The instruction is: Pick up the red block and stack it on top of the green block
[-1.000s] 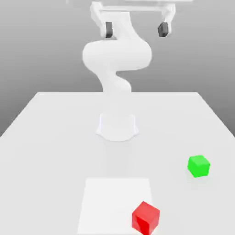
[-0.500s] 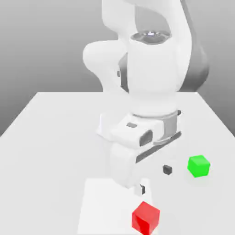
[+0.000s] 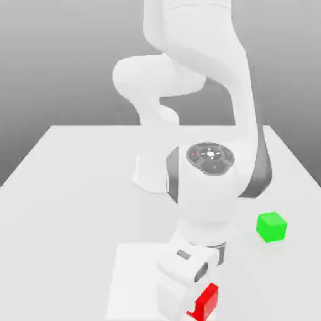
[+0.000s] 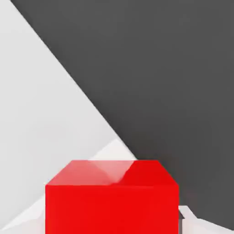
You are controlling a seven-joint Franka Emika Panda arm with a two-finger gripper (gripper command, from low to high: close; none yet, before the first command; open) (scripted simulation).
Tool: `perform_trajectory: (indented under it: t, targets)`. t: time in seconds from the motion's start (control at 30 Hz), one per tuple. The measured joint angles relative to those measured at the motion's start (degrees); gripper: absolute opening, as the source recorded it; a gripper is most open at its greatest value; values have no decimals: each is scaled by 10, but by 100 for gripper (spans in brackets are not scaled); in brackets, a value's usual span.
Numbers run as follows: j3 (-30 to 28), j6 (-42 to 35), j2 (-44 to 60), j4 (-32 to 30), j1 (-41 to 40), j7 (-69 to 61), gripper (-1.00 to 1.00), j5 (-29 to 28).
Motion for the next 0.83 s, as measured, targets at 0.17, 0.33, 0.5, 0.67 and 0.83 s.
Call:
perform_trajectory:
  t: [0.17,0.33,0.5,0.67,0.83]
  targets:
    - [6,-67,-94,-29,21,-13,-100,-24]
    - [79,-73,-168,-99,87,-133,-100,-28]
    - [131,-74,-247,-175,208,-273,-100,-27]
    - [142,10,-199,-208,240,-321,-100,-60]
    - [133,45,-163,-208,241,-308,100,-81]
